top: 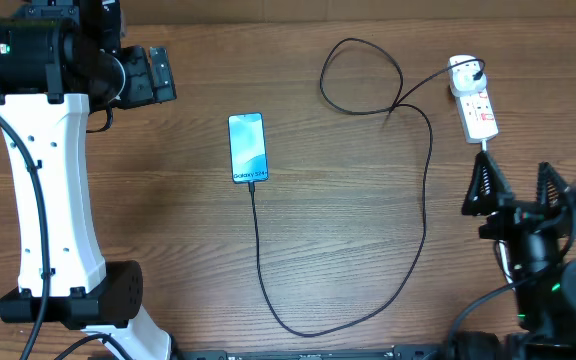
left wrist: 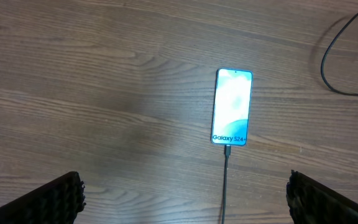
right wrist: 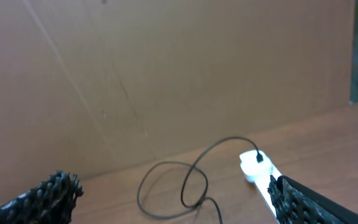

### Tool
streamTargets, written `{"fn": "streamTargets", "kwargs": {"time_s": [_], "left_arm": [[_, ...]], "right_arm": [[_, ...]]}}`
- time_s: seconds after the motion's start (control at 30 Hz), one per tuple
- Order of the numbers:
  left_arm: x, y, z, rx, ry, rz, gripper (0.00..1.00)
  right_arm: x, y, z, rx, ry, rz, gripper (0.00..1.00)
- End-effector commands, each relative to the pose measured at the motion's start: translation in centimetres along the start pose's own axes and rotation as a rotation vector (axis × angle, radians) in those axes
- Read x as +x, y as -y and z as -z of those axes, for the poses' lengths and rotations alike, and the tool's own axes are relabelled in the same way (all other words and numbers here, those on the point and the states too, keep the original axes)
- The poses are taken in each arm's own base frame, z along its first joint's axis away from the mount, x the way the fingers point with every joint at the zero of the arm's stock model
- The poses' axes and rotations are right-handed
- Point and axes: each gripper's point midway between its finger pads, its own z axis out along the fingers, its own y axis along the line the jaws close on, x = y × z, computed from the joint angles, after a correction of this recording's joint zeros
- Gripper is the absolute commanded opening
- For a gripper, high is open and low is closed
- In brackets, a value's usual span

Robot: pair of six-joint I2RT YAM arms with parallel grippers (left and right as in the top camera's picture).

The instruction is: Plug charger to phone and switch on socket

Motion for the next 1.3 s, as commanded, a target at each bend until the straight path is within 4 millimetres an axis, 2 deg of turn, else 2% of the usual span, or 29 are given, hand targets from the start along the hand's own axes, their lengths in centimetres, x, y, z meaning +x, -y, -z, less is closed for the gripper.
{"fn": "streamTargets", "kwargs": {"time_s": [0.0,0.1,0.33,0.57,0.77,1.27], "left_arm": [[0.0,-0.1,1.0,-0.006,0.029,0.001,0.99],[0.0,-0.1,1.0,-0.006,0.029,0.001,0.99],[0.0,-0.1,1.0,-0.006,0.029,0.001,1.00],[0.0,-0.1,1.0,-0.006,0.029,0.001,1.00],[0.0,-0.1,1.0,-0.006,0.029,0.001,1.00],[0.0,-0.1,1.0,-0.006,0.029,0.001,1.00]], "right_arm": [[3.1,0.9,0.1,-0.017,0.038,0.005,1.00],[5.5,1.4,0.0,-0.043,0.078,0.007,1.00],[9.7,2.3,0.0,-0.067,0.102,0.003,1.00],[12.8,3.2,-0.2,-0.068,0.079,0.002,1.00],[15.6,3.9,-0.4,-0.044,-0.029,-0.004,1.00],[15.7,3.9,-0.4,-0.044,-0.032,-0.004,1.00]]}}
